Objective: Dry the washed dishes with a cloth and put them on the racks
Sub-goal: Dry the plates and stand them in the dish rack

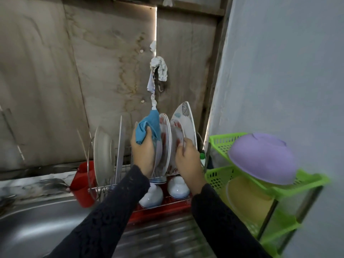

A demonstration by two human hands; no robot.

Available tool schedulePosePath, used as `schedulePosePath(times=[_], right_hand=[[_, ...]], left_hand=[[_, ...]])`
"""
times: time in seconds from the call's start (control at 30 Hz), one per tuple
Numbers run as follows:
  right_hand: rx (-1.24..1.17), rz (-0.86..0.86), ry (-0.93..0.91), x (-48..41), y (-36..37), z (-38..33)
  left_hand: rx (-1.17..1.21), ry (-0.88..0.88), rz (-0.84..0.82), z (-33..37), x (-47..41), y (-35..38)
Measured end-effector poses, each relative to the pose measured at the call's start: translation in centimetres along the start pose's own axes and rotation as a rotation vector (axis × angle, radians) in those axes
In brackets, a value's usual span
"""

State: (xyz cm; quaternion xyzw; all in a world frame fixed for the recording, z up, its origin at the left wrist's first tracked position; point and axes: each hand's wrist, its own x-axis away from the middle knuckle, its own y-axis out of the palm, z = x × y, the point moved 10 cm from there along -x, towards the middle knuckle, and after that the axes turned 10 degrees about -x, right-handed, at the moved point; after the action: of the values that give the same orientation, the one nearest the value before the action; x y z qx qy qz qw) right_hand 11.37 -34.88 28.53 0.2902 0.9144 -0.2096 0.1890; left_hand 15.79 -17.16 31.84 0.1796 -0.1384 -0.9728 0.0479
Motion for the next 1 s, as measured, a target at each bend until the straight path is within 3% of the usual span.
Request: schedulePosePath(times=[0.3, 0.57, 0.8, 1.0], right_hand=[[-0.090, 0.072, -0.163, 5.0, -0.3, -1.5], [-0.289, -0.217, 0.046, 11.3, 6.6, -0.1], [-0.214, -0.328, -0.265, 19.1, 12.9, -5.7], [-0.194, -0.495, -0.192, 27.2, 22.9, -8.7]], left_hand=[[0.018, -0.186, -0.023, -2.9, 4.7, -4.7], [0.057, -0.335, 0.002, -4.4, 8.8, -12.9], [-0.014, -0.469, -0.036, -5.6, 11.9, -22.7], [-0.065, -0.595, 0.026, -5.9, 14.2, -35.4]])
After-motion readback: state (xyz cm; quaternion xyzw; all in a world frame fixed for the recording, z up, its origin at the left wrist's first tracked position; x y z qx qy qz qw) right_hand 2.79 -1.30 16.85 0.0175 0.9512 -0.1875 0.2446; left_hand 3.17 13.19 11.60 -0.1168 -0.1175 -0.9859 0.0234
